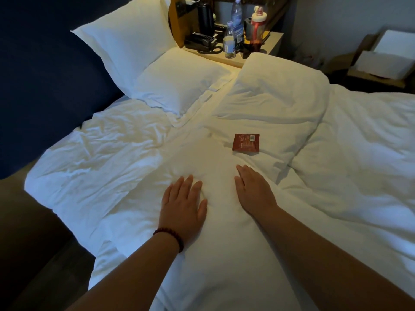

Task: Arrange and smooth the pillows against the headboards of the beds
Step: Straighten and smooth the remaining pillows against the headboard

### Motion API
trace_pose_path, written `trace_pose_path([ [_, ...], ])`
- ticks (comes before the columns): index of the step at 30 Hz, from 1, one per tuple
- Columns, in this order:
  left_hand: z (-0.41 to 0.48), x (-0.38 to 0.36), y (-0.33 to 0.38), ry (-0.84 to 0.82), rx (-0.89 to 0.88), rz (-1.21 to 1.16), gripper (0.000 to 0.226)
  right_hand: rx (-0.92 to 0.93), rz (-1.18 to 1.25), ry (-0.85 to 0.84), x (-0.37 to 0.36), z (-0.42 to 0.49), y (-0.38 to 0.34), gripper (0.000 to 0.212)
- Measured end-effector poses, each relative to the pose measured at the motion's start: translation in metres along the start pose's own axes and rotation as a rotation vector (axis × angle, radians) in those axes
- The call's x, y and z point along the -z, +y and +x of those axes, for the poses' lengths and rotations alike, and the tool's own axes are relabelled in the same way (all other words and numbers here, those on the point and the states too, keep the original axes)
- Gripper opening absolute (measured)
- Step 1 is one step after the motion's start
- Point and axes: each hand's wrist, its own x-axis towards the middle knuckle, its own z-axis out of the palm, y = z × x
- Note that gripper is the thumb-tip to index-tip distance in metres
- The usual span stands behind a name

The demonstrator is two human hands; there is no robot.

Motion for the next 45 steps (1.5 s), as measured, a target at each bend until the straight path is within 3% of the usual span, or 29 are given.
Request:
trace_pose_path([
  [3, -0.009, 0.004, -0.003, 0.024, 0.060, -0.030, 0.061, -0.036, -0.019, -0.065, 0.004, -0.008, 0.007, 0.061],
  [6, -0.037, 0.005, -0.008, 0.131, 0.165, -0.123, 0.061, -0.212, 0.010, -0.201, 0.018, -0.015, 0.021, 0.094],
  [9, -0.078, -0.005, -0.012, 0.201, 0.306, -0.248, 0.069, -0.263, 0.016, -0.322, 0.028, -0.014, 0.033, 0.115],
  [14, -0.112, 0.001, 0.012, 0.093, 0.994, -0.847, 0.116, -0.292, 0.125, -0.473, 0.039, -0.007, 0.030, 0.124],
  [17, -0.118, -0.001, 0.016, 0.083, 1.179, -1.210, 0.139, -0.290, 0.204, -0.446, 0.043, -0.012, 0.026, 0.117],
  [21, -0.122, 0.008, 0.014, 0.126, 1.154, -1.355, 0.134, -0.277, 0.211, -0.347, 0.048, -0.025, 0.013, 0.111],
  [25, -0.129, 0.021, 0.011, 0.239, 1.110, -1.365, 0.112, -0.235, 0.234, -0.233, 0.055, -0.039, -0.011, 0.112],
  [31, -0.133, 0.053, -0.016, 0.458, 1.043, -1.359, 0.105, -0.129, 0.247, -0.150, 0.077, -0.042, -0.073, 0.098],
  [34, -0.132, 0.074, -0.049, 0.538, 0.990, -1.358, 0.109, -0.077, 0.230, -0.109, 0.085, -0.037, -0.116, 0.088],
  [39, -0.141, 0.120, -0.113, 0.695, 0.905, -1.331, 0.103, 0.027, 0.206, -0.087, 0.086, -0.034, -0.209, 0.106],
  [45, -0.161, 0.185, -0.209, 0.841, 0.757, -1.232, 0.112, 0.110, 0.290, 0.006, 0.065, -0.049, -0.327, 0.101],
])
